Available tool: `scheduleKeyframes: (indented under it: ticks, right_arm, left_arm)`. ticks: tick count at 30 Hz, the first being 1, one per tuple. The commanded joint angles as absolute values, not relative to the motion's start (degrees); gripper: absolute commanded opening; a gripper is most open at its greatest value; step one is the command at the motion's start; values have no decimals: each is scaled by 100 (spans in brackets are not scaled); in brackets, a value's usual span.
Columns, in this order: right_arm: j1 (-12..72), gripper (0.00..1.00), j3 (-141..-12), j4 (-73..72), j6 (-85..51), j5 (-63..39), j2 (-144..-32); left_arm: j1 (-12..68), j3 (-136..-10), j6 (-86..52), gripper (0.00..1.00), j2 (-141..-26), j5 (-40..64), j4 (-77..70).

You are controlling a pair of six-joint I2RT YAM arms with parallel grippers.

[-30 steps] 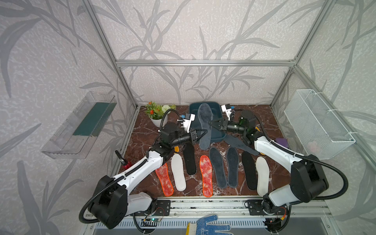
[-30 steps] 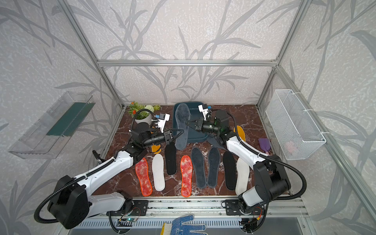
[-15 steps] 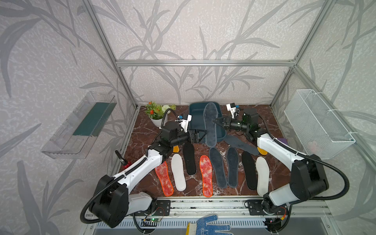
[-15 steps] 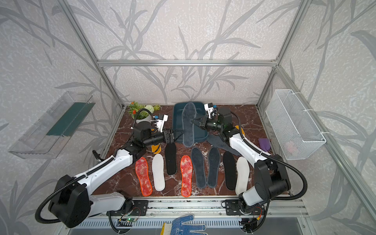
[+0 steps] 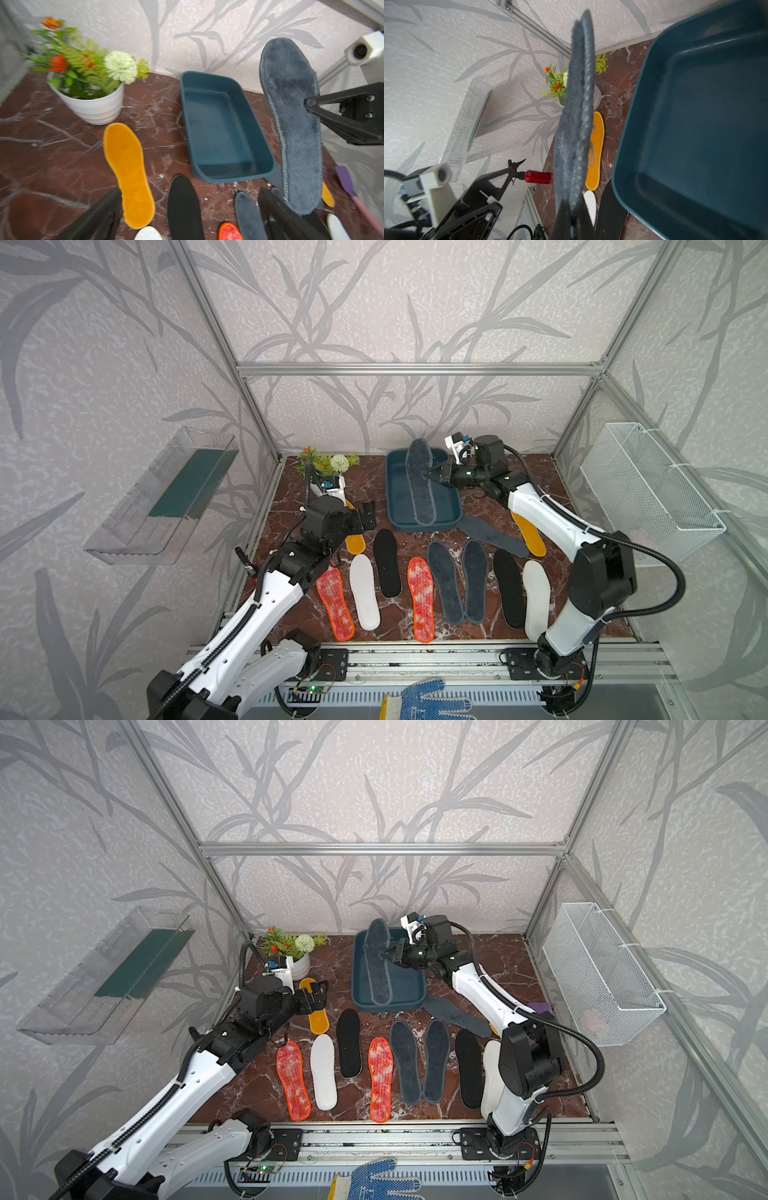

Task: Put the insoles into the storage box
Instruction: Pick up the insole from the center of the board, then place the insole in the storage box.

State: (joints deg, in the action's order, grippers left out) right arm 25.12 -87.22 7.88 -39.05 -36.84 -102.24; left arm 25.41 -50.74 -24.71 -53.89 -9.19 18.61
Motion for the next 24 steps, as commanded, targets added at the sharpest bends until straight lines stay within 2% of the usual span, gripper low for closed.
scheduleKeyframes:
  ticks: [1,11,24]
  right_arm:
    - [2697,0,-9227,1318,-3696,-3175,-10616]
    - [2715,0,-10274,1559,-3411,-2879,-12028]
    - [2700,0,-11866,2057,-3307,-2532,-13534]
  left_arm:
    - [2530,-5011,-2350,99,-5019,-1788,2452]
    - [2522,-4652,-2476,99,-4045,-2259,2870]
    - [2515,-4626,-2450,99,-3694,-2392,3165]
